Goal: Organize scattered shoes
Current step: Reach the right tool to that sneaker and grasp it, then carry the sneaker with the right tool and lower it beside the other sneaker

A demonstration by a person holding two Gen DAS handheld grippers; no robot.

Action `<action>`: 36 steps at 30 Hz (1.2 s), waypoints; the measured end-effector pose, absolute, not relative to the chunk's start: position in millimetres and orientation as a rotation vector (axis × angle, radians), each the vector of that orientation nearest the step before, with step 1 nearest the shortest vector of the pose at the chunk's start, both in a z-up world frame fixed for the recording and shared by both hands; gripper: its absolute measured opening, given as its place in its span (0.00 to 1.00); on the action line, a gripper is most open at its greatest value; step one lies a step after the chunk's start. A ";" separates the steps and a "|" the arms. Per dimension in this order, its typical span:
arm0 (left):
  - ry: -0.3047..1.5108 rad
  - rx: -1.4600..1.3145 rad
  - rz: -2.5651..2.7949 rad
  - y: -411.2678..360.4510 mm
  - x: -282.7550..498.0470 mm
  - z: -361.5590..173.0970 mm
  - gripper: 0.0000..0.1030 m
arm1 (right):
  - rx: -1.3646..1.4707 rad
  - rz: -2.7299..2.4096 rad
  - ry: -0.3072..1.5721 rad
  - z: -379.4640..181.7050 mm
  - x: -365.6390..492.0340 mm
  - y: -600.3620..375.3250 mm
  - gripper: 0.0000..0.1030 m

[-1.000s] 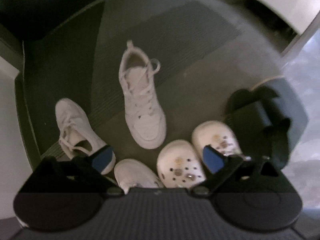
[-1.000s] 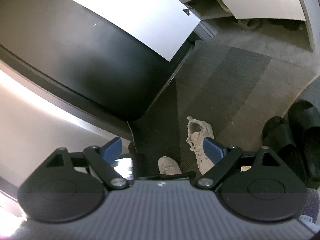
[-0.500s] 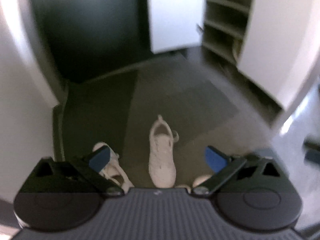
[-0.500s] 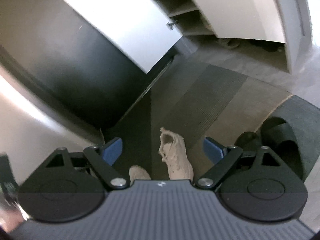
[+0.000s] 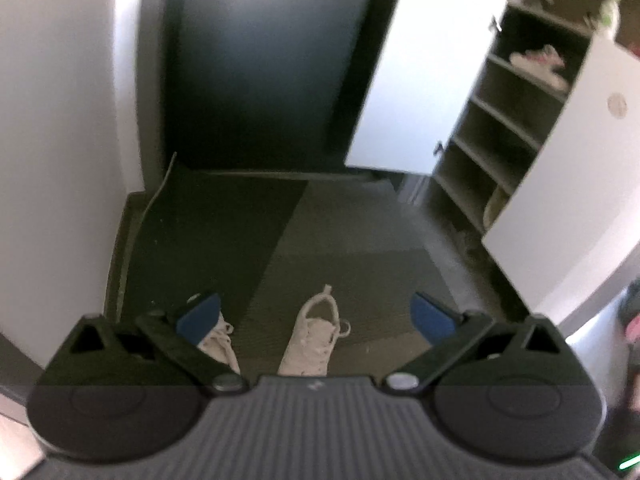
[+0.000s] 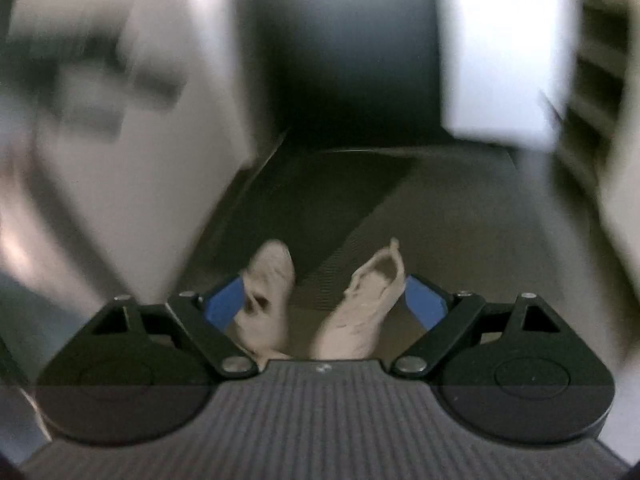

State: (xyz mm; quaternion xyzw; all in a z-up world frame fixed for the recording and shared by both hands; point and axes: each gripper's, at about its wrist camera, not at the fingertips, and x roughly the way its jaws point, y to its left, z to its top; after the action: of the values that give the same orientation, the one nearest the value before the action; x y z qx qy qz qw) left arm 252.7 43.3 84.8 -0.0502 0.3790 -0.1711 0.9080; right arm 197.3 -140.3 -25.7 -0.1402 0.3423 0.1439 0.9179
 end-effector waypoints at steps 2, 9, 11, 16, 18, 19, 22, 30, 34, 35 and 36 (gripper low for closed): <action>0.754 -0.127 -0.326 54.9 255.3 86.2 1.00 | -0.591 0.439 0.690 -66.3 229.0 -121.0 0.87; 0.711 -0.117 -0.274 72.8 254.6 87.3 1.00 | -1.227 0.723 0.834 -193.0 271.6 -99.1 0.87; 0.743 -0.125 -0.271 72.1 261.2 82.7 1.00 | -1.372 0.730 0.846 -233.7 289.0 -100.4 0.86; 0.799 -0.115 -0.230 65.6 283.1 70.5 1.00 | -1.590 0.627 0.814 -307.0 328.4 -115.5 0.86; 0.822 -0.097 -0.201 58.6 296.3 62.9 1.00 | -1.650 0.629 0.791 -323.9 343.6 -122.7 0.86; 0.828 -0.093 -0.194 56.7 299.7 60.9 1.00 | -1.665 0.621 0.777 -330.6 350.8 -125.2 0.86; 0.861 -0.088 -0.167 48.8 316.8 52.2 1.00 | -1.689 0.631 0.777 -344.4 372.2 -135.3 0.86; 0.970 -0.052 -0.187 20.9 337.0 24.5 1.00 | -1.681 0.693 0.767 -384.8 397.0 -139.5 0.86; 1.018 -0.040 -0.193 13.8 335.3 11.9 1.00 | -1.697 0.728 0.772 -396.5 390.4 -132.8 0.89; 1.050 -0.055 -0.196 13.4 336.1 6.6 1.00 | -1.675 0.721 0.783 -394.8 391.8 -132.2 0.88; 1.071 -0.065 -0.198 13.6 337.0 3.6 1.00 | -1.660 0.717 0.790 -393.5 392.2 -131.6 0.83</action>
State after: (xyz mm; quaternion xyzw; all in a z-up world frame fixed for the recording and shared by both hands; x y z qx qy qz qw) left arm 337.0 13.6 3.6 -0.0311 0.5091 -0.0943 0.8549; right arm 392.2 -131.6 -393.5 -0.7016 0.3339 0.3032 0.5517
